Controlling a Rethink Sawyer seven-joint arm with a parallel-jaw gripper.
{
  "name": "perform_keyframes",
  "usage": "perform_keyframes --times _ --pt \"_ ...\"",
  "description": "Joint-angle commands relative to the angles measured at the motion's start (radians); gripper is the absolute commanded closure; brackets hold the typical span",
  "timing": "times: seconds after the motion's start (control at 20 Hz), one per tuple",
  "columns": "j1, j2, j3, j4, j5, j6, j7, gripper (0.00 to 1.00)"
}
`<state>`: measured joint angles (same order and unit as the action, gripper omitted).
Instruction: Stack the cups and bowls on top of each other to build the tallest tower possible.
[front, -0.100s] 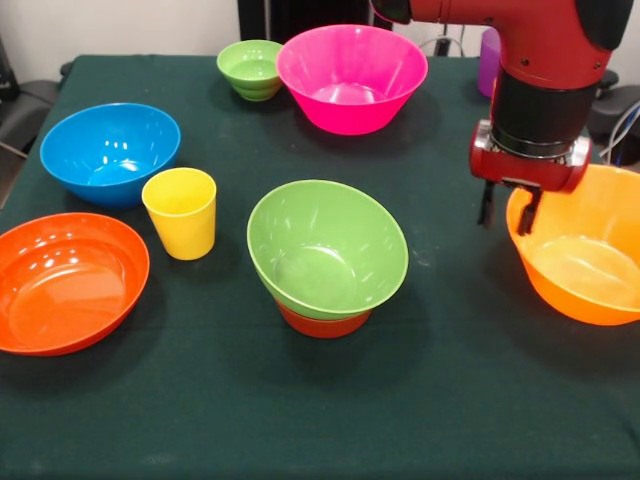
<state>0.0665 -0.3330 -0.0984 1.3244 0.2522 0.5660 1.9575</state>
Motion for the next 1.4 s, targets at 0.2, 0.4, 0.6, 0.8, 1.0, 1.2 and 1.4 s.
perform_keyframes --times 0.2,0.4,0.6,0.8,1.0,1.2,1.4 --pt "0.006 0.058 0.092 -0.038 -0.049 -0.028 0.044 1.0" --pt "0.001 0.061 0.099 -0.049 -0.044 -0.019 0.041 0.0" --pt "-0.01 0.059 0.117 -0.035 -0.029 -0.021 0.046 1.0" --pt "-0.012 0.017 0.132 0.032 -0.029 -0.052 0.05 1.0" --pt "-0.058 -0.098 0.199 0.201 -0.022 -0.114 0.022 1.0" --pt "-0.149 -0.224 0.301 0.392 -0.008 -0.154 -0.013 1.0" --pt "-0.256 -0.281 0.403 0.514 -0.04 -0.191 -0.062 1.0"
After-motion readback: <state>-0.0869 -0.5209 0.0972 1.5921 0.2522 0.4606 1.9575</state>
